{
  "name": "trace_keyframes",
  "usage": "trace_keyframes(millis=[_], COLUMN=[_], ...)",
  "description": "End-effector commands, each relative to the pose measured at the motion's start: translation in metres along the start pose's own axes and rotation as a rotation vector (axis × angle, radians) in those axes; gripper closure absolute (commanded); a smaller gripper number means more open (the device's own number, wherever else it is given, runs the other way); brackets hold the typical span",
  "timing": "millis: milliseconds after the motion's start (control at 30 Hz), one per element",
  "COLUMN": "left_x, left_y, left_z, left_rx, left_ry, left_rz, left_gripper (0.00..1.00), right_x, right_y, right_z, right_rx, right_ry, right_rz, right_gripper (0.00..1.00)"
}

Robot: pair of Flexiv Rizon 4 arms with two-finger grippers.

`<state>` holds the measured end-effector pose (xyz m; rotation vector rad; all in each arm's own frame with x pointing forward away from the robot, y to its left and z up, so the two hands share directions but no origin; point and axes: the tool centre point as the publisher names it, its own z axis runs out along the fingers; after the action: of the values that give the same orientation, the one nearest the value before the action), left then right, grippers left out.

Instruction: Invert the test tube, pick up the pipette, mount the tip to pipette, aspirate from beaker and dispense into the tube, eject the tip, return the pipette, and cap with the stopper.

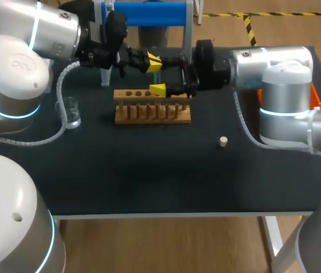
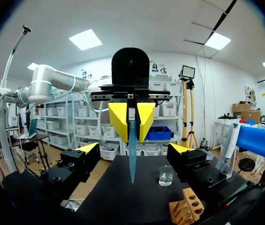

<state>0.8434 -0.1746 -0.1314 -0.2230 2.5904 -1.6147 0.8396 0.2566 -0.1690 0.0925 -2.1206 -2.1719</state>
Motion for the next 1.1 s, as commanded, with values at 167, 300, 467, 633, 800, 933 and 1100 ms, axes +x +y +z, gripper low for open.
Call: trace_keyframes(millis=[167, 300, 467, 633, 800, 933, 1100], left_x=[0.0, 0.0, 0.0, 0.0, 0.0, 0.0, 0.0], left_y=[0.001, 0.001, 0.001, 0.001, 0.001, 0.001, 0.001], left_z=[-0.001, -0.001, -0.001, -0.001, -0.001, -0.001, -0.001], left_rx=[0.002, 0.002, 0.002, 0.002, 0.002, 0.002, 0.002], left_ry=[0.002, 0.002, 0.002, 0.002, 0.002, 0.002, 0.002], left_rz=[0.001, 0.001, 0.001, 0.001, 0.001, 0.001, 0.001], left_gripper=[1.0, 1.0, 1.0, 1.0, 1.0, 1.0, 1.0], right_x=[0.002, 0.005, 0.008, 0.01, 0.011, 0.011, 0.011], right_y=[0.001, 0.002, 0.003, 0.004, 0.005, 0.005, 0.004], right_z=[0.002, 0.001, 0.002, 0.001, 0.001, 0.0, -0.002], right_rx=[0.0, -0.003, 0.005, 0.014, 0.021, 0.026, 0.028], right_ry=[0.013, 0.021, 0.031, 0.037, 0.038, 0.037, 0.035], right_rz=[-0.002, -0.01, -0.01, -0.009, -0.007, -0.004, 0.001], right_gripper=[0.47, 0.56, 0.61, 0.62, 0.63, 0.64, 0.68])
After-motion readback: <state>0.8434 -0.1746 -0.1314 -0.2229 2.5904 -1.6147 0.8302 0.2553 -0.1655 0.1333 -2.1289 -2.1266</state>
